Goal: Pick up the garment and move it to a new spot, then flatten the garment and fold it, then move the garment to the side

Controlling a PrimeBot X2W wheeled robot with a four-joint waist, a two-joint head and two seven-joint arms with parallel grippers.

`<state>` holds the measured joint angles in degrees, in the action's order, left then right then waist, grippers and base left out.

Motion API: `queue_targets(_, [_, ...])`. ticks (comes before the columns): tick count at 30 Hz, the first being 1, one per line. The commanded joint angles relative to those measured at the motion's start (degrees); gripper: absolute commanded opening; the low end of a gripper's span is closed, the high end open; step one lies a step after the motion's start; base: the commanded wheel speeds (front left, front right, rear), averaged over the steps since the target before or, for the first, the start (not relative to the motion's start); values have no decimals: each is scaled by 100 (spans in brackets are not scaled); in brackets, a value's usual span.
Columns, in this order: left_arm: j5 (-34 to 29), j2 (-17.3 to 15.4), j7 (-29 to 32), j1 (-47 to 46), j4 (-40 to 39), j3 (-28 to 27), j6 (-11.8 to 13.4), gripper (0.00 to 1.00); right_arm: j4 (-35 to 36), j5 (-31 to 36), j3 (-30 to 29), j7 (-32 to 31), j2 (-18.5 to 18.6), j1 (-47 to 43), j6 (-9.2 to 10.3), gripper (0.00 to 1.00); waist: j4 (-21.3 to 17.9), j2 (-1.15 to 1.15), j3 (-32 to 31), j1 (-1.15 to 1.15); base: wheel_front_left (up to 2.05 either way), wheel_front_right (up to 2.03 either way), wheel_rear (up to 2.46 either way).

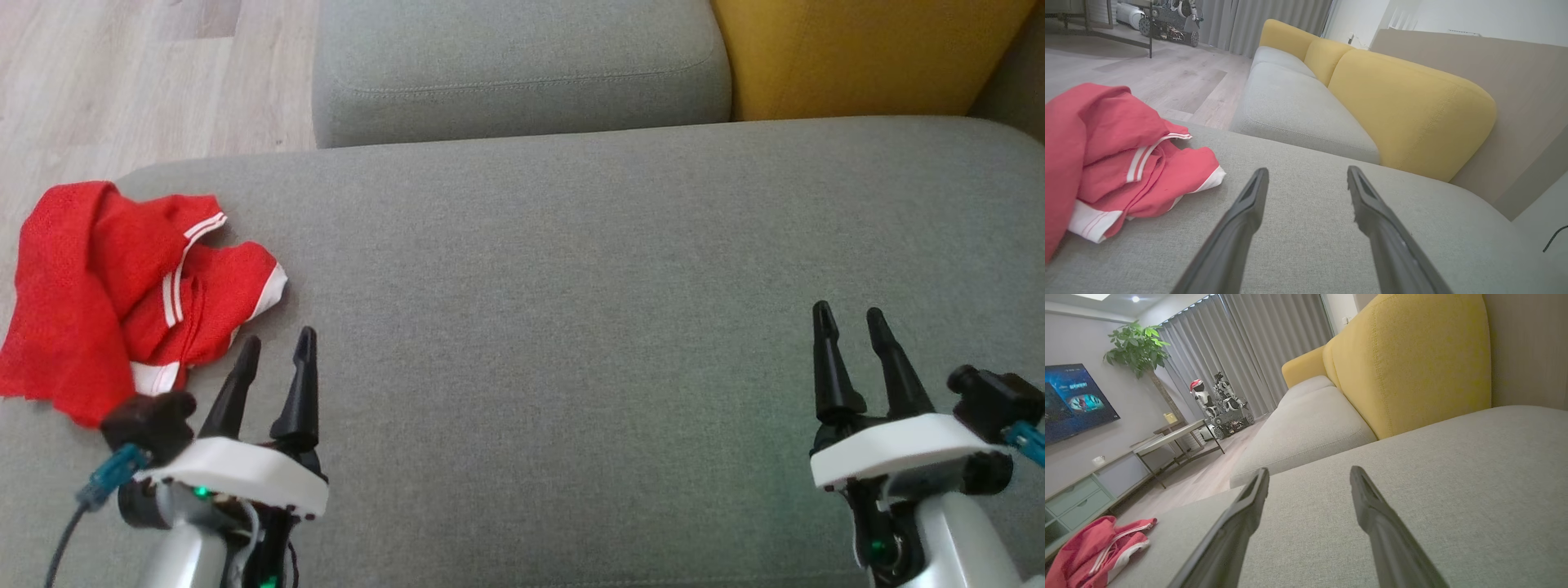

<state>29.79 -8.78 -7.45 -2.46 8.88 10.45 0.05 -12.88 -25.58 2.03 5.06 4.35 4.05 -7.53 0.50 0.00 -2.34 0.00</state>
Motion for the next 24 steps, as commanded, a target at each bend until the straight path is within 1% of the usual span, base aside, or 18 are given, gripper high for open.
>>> queue_targets(1, [-191, -124, -91, -229, -189, -111, 29, 100, 173, 203, 128, 74, 34, 180, 3, 100, 0, 0, -6, 0, 0, 0, 0])
queue_targets(12, [-849, -212, -276, -230, -68, 75, 180, 100, 64, 1013, 157, 156, -10, 171, 3, 100, 16, 0, -54, 0, 0, 0, 0])
queue_targets(24, [-1457, -242, -460, -236, 91, 161, 272, 100, -55, 1636, 129, 255, -90, 173, 4, 100, 24, 0, -84, 0, 0, 0, 0])
